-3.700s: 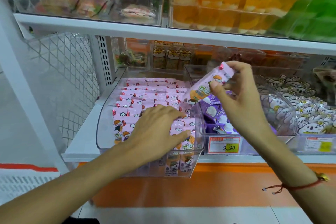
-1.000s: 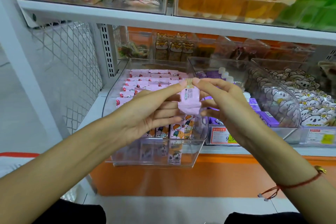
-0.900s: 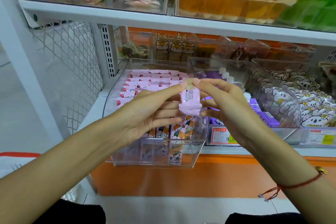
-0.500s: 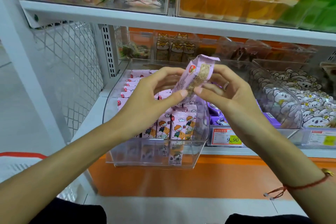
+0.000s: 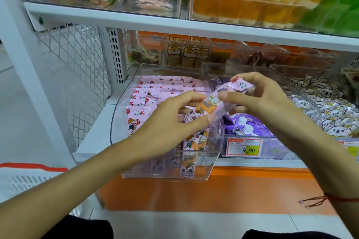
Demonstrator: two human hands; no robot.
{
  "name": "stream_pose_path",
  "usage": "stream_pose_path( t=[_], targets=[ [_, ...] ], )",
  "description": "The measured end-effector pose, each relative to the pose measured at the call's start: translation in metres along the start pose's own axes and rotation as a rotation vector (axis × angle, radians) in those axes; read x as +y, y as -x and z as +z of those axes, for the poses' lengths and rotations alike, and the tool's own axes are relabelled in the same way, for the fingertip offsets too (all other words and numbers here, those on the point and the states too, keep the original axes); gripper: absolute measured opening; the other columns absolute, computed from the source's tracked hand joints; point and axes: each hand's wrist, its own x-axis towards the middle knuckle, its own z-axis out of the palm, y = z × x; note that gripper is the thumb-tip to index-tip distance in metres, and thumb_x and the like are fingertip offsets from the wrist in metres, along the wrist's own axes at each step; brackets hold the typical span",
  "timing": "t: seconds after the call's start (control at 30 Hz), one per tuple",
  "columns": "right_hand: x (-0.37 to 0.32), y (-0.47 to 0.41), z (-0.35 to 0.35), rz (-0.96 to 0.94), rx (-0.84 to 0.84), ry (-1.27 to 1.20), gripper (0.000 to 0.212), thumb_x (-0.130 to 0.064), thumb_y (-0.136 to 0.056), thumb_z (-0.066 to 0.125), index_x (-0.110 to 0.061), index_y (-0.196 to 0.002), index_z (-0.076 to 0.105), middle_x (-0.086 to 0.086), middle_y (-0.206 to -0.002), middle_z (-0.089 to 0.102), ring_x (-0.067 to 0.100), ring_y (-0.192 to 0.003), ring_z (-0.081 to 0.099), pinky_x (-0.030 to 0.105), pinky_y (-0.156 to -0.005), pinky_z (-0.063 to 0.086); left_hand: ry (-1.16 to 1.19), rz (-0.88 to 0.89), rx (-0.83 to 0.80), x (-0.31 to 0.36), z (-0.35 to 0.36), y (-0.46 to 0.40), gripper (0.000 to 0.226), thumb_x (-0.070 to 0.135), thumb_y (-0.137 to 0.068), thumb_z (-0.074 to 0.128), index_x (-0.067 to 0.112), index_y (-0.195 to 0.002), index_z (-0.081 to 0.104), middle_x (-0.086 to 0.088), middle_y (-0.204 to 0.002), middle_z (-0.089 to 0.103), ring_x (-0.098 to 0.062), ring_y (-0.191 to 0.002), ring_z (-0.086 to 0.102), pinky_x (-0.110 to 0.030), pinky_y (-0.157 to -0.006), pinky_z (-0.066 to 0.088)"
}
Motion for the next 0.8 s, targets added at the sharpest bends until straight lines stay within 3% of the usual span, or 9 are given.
stream_pose_path(
  t=[0.1, 0.2, 0.23, 0.3, 0.37, 0.43, 0.57, 0.67, 0.8],
  targets=[
    [-0.007, 0.002, -0.013, -0.027, -0.129, 0.061, 0.024, -0.002, -0.075, 0.071, -0.014, -0.096, 0.066, -0.002, -0.077, 0.072, 0.006, -0.065, 0.067, 0.012, -0.06, 0.05, -0.02, 0.036, -0.028, -0.005, -0.003, 0.0, 0.037, 0.047, -0.074, 0.074, 0.041, -0.108, 0.061, 0.026, -0.108, 0.062, 0.005, -0.1, 0.058, -0.013, -0.08, 0.05],
    [-0.021, 0.005, -0.025, -0.105, -0.149, 0.176, 0.026, 0.0, -0.079, 0.069, -0.019, -0.097, 0.068, -0.01, -0.066, 0.07, -0.001, -0.051, 0.061, 0.003, -0.048, 0.04, -0.381, 0.069, -0.113, -0.015, -0.008, 0.001, 0.042, 0.055, -0.078, 0.067, 0.042, -0.117, 0.057, 0.028, -0.12, 0.056, 0.007, -0.109, 0.051, -0.027, -0.091, 0.047],
    [-0.025, 0.005, -0.025, -0.125, -0.184, 0.246, 0.026, -0.002, -0.08, 0.069, -0.02, -0.099, 0.068, -0.013, -0.071, 0.071, -0.002, -0.051, 0.061, 0.004, -0.049, 0.041, -0.521, 0.074, -0.149, -0.019, -0.01, 0.0, 0.042, 0.053, -0.082, 0.064, 0.041, -0.121, 0.056, 0.026, -0.123, 0.054, 0.003, -0.11, 0.049, -0.031, -0.092, 0.046],
    [-0.029, 0.0, -0.02, -0.162, -0.261, 0.438, 0.026, -0.01, -0.08, 0.072, -0.026, -0.101, 0.067, -0.015, -0.095, 0.07, 0.004, -0.071, 0.067, 0.014, -0.064, 0.051, -0.684, 0.078, -0.177, -0.024, -0.012, -0.001, 0.038, 0.049, -0.086, 0.062, 0.039, -0.123, 0.057, 0.026, -0.119, 0.054, 0.001, -0.102, 0.046, -0.029, -0.083, 0.045],
    [-0.026, -0.006, -0.01, -0.192, -0.29, 0.661, 0.024, -0.016, -0.082, 0.072, -0.028, -0.101, 0.065, -0.012, -0.112, 0.064, 0.01, -0.089, 0.065, 0.025, -0.081, 0.052, -0.706, 0.087, -0.152, -0.025, -0.012, -0.003, 0.034, 0.047, -0.084, 0.064, 0.04, -0.118, 0.06, 0.032, -0.093, 0.05, 0.006, -0.083, 0.043, -0.019, -0.064, 0.036],
    [-0.02, -0.01, 0.006, -0.231, -0.291, 0.862, 0.026, -0.017, -0.083, 0.07, -0.03, -0.104, 0.062, -0.006, -0.114, 0.061, 0.013, -0.093, 0.06, 0.029, -0.083, 0.048, -0.65, 0.061, -0.126, -0.028, -0.013, -0.004, 0.033, 0.045, -0.081, 0.068, 0.04, -0.113, 0.062, 0.032, -0.08, 0.043, 0.015, -0.076, 0.044, -0.017, -0.058, 0.029],
    [-0.001, -0.013, 0.031, -0.279, -0.277, 1.061, 0.041, -0.01, -0.084, 0.064, -0.025, -0.121, 0.055, 0.002, -0.122, 0.059, 0.017, -0.098, 0.054, 0.03, -0.081, 0.045, -0.548, 0.002, -0.087, -0.033, -0.013, -0.003, 0.036, 0.044, -0.076, 0.073, 0.038, -0.11, 0.063, 0.032, -0.084, 0.046, 0.014, -0.075, 0.045, -0.025, -0.065, 0.033],
    [0.011, -0.01, 0.037, -0.312, -0.189, 1.221, 0.044, -0.013, -0.084, 0.062, -0.028, -0.122, 0.045, 0.004, -0.115, 0.06, 0.028, -0.105, 0.054, 0.037, -0.076, 0.044, -0.552, 0.003, -0.068, -0.034, -0.013, -0.003, 0.036, 0.044, -0.076, 0.073, 0.039, -0.11, 0.062, 0.031, -0.088, 0.048, 0.004, -0.078, 0.047, -0.024, -0.068, 0.034],
    [0.022, -0.008, 0.036, -0.491, -0.117, 1.523, 0.03, -0.021, -0.085, 0.063, -0.022, -0.114, 0.055, 0.003, -0.112, 0.058, 0.024, -0.107, 0.043, 0.029, -0.07, 0.013, -0.569, 0.004, -0.055, -0.035, -0.012, -0.003, 0.036, 0.047, -0.076, 0.072, 0.041, -0.109, 0.061, 0.032, -0.088, 0.047, 0.001, -0.082, 0.044, -0.025, -0.07, 0.035]
  ],
)
